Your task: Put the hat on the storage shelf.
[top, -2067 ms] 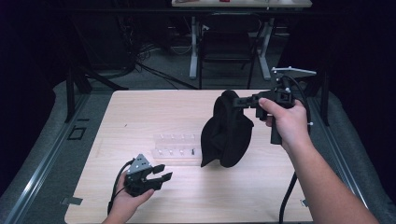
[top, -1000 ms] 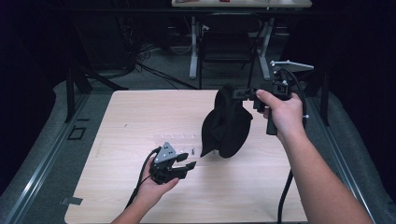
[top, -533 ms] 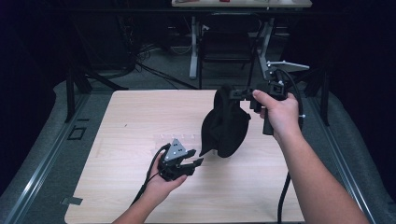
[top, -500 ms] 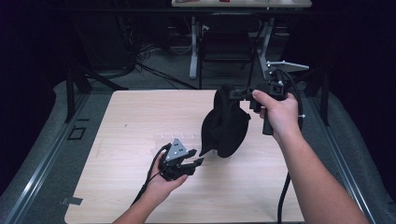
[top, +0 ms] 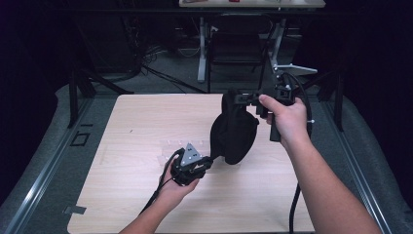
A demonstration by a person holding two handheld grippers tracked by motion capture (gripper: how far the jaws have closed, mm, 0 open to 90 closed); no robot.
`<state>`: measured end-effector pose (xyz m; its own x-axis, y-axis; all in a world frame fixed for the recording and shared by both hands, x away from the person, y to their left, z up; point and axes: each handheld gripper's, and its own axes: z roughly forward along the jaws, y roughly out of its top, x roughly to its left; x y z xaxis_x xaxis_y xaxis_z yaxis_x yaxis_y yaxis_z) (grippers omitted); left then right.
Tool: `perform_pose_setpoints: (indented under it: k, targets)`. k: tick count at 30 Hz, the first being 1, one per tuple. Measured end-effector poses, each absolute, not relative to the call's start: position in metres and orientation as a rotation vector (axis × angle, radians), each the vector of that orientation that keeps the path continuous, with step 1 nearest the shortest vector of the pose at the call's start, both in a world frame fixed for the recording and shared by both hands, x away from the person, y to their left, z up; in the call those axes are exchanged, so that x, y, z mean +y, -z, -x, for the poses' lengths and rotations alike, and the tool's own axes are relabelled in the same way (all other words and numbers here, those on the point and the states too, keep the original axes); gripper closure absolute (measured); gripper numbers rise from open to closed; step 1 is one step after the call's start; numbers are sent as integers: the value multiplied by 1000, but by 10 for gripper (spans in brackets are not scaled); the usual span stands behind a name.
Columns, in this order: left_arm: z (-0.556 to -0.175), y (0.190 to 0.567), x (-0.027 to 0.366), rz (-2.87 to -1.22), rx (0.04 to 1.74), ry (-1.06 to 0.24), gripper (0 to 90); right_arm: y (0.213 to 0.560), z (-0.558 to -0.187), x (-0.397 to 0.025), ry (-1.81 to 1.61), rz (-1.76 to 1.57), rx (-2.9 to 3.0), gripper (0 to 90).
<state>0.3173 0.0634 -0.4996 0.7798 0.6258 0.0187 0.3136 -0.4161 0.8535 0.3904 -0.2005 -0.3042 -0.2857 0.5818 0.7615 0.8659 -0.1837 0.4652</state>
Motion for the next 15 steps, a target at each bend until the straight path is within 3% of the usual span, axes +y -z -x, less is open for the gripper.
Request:
perform_pose_setpoints:
  k: [15]
  targets:
    - [-319,506,71,-1990,681,-398,812,304,-395,-183,1467,1629,-1783,883]
